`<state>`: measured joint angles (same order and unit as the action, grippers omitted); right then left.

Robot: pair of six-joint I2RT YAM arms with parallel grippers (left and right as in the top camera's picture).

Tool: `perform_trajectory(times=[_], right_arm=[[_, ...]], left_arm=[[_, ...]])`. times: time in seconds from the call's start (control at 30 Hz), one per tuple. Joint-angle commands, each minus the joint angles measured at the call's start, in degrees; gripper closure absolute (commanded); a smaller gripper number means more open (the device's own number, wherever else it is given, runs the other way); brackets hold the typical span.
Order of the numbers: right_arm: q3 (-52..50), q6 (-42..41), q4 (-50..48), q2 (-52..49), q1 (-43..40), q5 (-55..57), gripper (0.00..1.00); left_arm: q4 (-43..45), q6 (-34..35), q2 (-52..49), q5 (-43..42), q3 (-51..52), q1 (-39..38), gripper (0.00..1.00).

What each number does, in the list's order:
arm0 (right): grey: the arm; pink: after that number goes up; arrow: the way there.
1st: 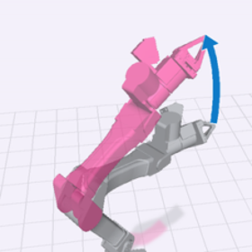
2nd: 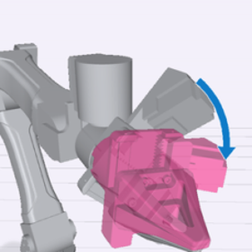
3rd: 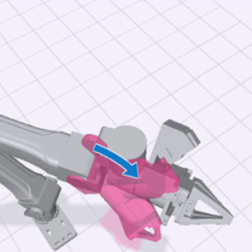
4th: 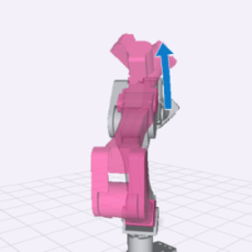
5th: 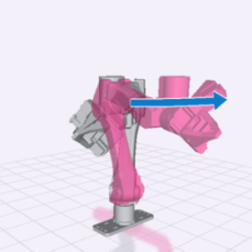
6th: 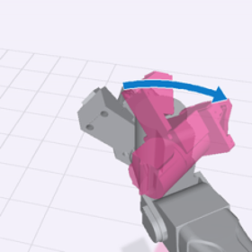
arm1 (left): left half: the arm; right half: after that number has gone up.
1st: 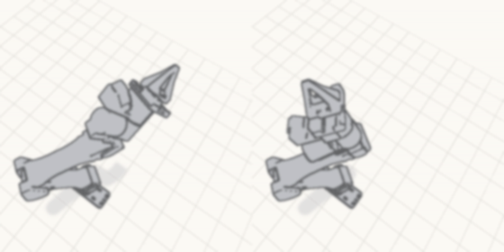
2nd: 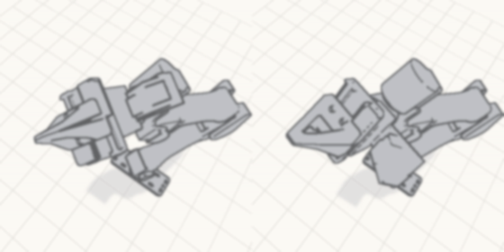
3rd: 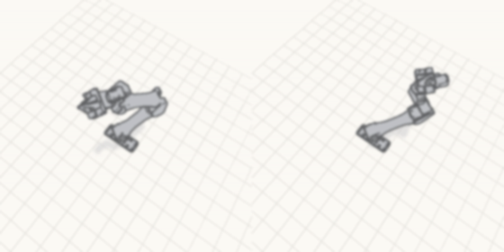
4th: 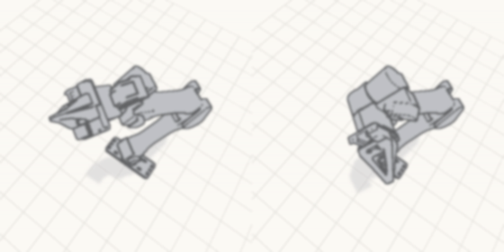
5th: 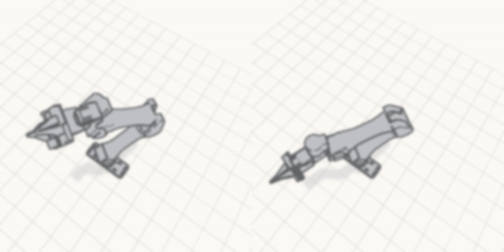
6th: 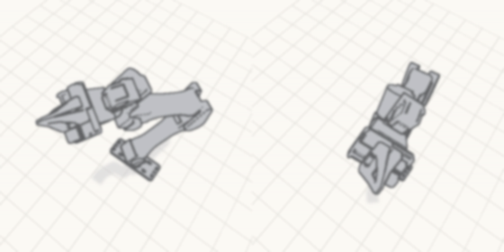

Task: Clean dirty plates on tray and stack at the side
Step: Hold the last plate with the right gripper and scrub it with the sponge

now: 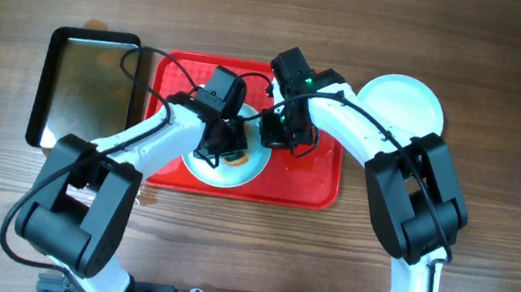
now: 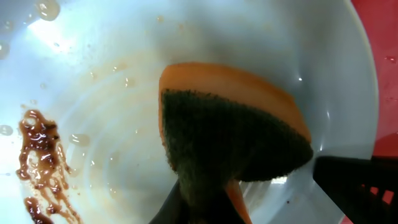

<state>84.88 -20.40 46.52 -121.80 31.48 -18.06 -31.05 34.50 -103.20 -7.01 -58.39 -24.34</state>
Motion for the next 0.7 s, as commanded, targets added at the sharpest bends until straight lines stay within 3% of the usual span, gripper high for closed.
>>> perform_trajectory(times=[0.0, 0.13, 0.33, 0.57, 0.67], right_arm=[[-1.0, 2.4, 1.0, 0.1, 0.9, 0.4, 0.96], [-1.0, 2.3, 1.2, 0.1, 0.9, 1.3, 0.96], [-1.0, 2.3, 2.3, 0.1, 0.9, 3.2, 0.96], [-1.0, 2.1, 1.9, 0.1, 0.9, 3.2, 0.96], [-1.0, 0.9, 1.9, 0.1, 0.9, 3.3, 0.96]], left_arm=[[-4.3, -1.3, -4.6, 16.5, 1.2, 0.2, 0.96], [-7.6, -1.3, -5.9, 28.5, 1.2, 0.3, 0.96], [-8.0, -1.3, -5.9, 33.3, 1.2, 4.3, 0.96], [-17.4, -1.1, -2.0, 32.7, -6.0, 7.3, 0.96], [-17.7, -1.1, 3.9, 22.5, -7.3, 6.3, 0.96]])
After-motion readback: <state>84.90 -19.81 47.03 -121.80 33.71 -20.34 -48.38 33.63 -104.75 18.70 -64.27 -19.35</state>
